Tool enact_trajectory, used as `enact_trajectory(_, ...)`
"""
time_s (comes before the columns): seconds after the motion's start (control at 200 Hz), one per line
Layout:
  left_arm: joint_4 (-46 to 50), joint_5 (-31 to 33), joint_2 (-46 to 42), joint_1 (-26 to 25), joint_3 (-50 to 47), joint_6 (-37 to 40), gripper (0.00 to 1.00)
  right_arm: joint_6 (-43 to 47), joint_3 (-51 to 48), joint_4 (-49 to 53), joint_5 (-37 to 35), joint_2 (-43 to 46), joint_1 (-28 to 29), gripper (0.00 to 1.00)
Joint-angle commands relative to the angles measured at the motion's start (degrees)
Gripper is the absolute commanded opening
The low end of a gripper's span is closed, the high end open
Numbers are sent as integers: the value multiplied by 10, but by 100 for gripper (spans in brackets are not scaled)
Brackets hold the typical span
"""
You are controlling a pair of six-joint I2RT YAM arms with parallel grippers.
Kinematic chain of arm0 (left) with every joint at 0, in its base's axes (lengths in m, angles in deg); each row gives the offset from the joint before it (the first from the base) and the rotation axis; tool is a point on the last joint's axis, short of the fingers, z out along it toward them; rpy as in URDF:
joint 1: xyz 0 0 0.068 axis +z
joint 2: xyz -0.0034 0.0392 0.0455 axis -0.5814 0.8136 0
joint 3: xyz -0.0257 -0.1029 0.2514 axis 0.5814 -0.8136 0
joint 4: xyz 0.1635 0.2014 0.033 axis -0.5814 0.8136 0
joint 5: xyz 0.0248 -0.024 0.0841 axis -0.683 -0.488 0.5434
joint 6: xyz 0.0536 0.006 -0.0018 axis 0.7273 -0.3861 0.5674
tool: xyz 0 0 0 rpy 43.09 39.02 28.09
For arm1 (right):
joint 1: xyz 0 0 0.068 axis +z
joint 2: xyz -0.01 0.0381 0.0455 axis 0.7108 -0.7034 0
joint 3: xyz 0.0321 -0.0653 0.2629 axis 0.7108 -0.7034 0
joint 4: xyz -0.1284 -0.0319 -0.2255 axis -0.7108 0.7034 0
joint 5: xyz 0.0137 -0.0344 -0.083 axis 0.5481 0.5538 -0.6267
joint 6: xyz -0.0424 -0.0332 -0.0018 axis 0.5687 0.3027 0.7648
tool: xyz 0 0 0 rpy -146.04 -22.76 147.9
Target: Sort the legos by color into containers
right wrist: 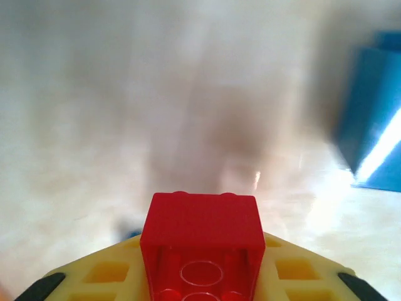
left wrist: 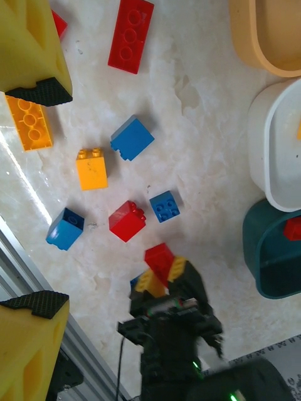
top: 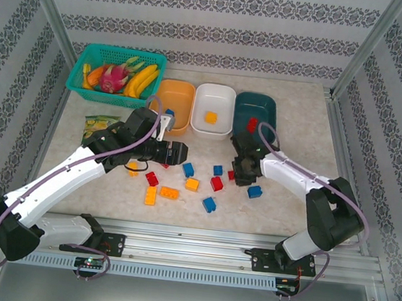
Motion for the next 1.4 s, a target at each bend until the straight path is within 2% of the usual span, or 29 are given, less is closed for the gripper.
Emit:
enact_trajectory(0.0, -30, 9, 31, -8, 40, -33, 80, 188, 74, 27, -70, 28, -34, 24)
enact_trajectory(0.115, -32, 6, 89, -3, 102, -55, 81, 396, 140, 3, -59, 15, -80, 24)
enact_trajectory(0.25, -67, -11, 146, 6, 150, -75, 81, 622, 213, -15, 32, -38, -137, 26)
enact_trajectory(0.365, -82, -29, 197, 22, 186, -91, 81, 759, 278, 5, 120, -111, -170, 30)
enact_trajectory(0.45, -95, -38, 224, 32, 205, -108, 81, 819, 325, 21, 162, -169, -176, 31)
enact_trajectory(0.545, -97, -42, 251, 40, 225, -118, 80, 840, 381, 47, 168, -234, -177, 31)
enact_trajectory(0.739, -96, -44, 280, 41, 251, -123, 80, 817, 452, 77, 174, -328, -180, 30)
enact_trajectory(1.029, -89, -40, 276, 40, 245, -119, 80, 803, 459, 104, 188, -375, -188, 31)
enact_trajectory(1.119, -90, -40, 271, 41, 241, -120, 80, 806, 459, 109, 183, -382, -191, 35)
enact_trajectory(1.274, -85, -40, 262, 41, 236, -119, 80, 808, 468, 115, 181, -377, -195, 48)
enact_trajectory(1.399, -74, -30, 245, 40, 228, -119, 80, 809, 480, 119, 181, -354, -195, 55)
